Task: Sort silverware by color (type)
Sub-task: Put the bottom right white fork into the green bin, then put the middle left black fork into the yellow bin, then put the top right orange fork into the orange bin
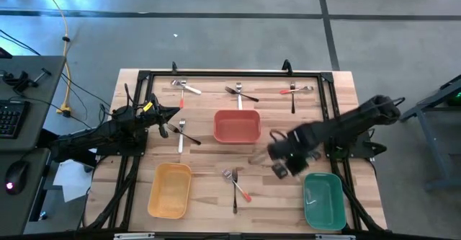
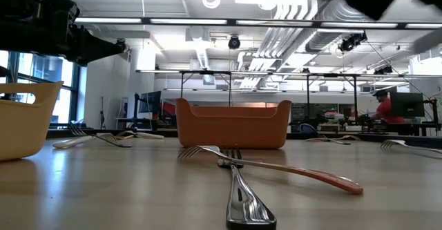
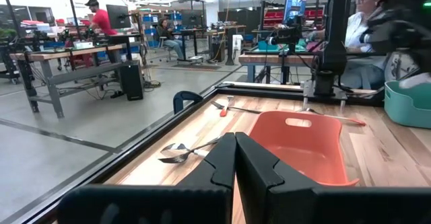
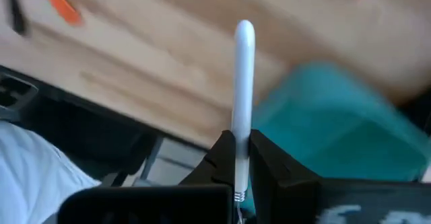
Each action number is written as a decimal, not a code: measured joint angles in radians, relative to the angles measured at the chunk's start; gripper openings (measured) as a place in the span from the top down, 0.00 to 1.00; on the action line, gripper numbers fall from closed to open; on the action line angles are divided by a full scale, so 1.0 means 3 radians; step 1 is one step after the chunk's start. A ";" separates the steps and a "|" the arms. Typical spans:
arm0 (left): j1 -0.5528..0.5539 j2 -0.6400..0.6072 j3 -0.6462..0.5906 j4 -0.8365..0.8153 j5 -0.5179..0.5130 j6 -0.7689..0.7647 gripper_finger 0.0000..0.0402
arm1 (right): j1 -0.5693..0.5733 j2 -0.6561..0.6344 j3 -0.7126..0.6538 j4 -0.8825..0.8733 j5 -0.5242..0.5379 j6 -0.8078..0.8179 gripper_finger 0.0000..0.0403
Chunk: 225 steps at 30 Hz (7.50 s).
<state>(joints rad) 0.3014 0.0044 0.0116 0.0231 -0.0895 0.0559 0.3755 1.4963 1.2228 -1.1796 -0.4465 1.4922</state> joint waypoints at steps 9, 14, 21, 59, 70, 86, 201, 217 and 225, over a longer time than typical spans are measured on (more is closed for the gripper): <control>0.0000 0.0000 0.0000 0.0000 0.0000 0.0000 1.00 | 0.1187 0.0000 -0.0101 0.0065 0.0362 0.1838 1.00; 0.0001 0.0000 0.0000 0.0000 0.0000 0.0000 1.00 | 0.1486 0.0000 -0.0374 0.0003 0.0606 0.2366 1.00; 0.0001 0.0000 0.0000 0.0000 0.0000 0.0000 1.00 | 0.1523 -0.0001 -0.0972 0.0737 0.0732 0.2441 1.00; 0.0001 0.0001 0.0000 0.0042 0.0000 -0.0002 1.00 | 0.0574 -0.1217 -0.1185 0.1609 0.3107 -0.2691 0.99; -0.0002 0.0004 0.0000 0.0189 -0.0001 -0.0994 1.00 | -0.0468 -0.1213 -0.2677 0.5368 0.1998 -0.4553 1.00; -0.0007 0.1595 0.0805 -0.0257 0.0792 -0.0936 1.00 | -0.1639 -0.1214 -0.3126 0.6508 0.1429 -0.5264 1.00; -0.4175 0.5174 0.3000 -0.2621 -0.0616 -0.7200 0.90 | -0.2262 -0.1213 -0.3120 0.6397 0.1075 -0.5349 1.00; -0.3889 0.4262 0.2987 -0.2674 -0.1453 -0.4385 0.99 | -0.2097 -0.1213 -0.2826 0.5856 0.1259 -0.5161 1.00; -0.2950 0.3520 0.1985 -0.0555 -0.0836 -0.2346 1.00 | -0.1774 -0.1213 -0.2574 0.5287 0.1762 -0.4978 1.00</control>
<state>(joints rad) -0.5835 1.0604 0.6073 -0.1434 -0.3404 -0.6478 -0.1568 1.1324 0.4507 0.4065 0.0820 -0.0013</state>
